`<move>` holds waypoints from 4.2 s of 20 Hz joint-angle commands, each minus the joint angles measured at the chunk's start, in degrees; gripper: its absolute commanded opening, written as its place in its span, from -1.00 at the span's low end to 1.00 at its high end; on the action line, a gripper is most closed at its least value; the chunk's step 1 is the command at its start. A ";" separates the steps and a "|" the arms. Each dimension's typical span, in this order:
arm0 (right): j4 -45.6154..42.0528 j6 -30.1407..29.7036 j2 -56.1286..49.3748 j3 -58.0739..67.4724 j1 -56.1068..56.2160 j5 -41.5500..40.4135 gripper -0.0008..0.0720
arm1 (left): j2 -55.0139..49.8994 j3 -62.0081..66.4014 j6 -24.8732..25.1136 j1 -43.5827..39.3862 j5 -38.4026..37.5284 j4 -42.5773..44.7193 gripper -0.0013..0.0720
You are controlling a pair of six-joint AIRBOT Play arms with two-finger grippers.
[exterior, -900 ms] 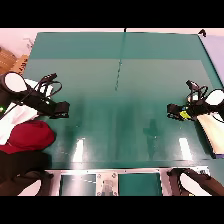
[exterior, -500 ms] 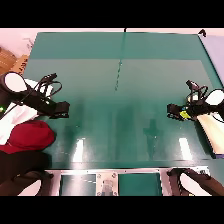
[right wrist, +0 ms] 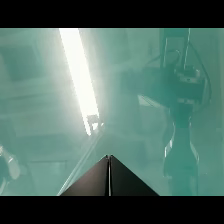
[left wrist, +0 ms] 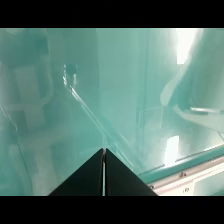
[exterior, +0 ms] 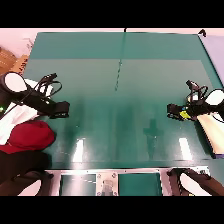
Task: Fold the shirts.
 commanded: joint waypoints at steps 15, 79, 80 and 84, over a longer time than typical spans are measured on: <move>0.46 0.04 -0.22 -0.04 0.07 -3.67 -0.93 | -6.71 -0.20 -4.04 15.50 14.78 48.11 1.00; 36.00 -27.02 -24.24 -0.63 -15.80 -6.73 -0.94 | -49.83 33.20 30.03 -12.81 15.34 -37.97 -0.90; 35.82 -27.02 -23.85 1.18 -15.87 -4.48 -0.94 | -49.64 35.41 29.81 -12.00 13.00 -37.81 -0.90; 35.98 -26.69 -16.79 11.41 -16.28 4.55 -0.94 | -45.11 45.77 24.37 -7.98 0.72 -36.09 -0.91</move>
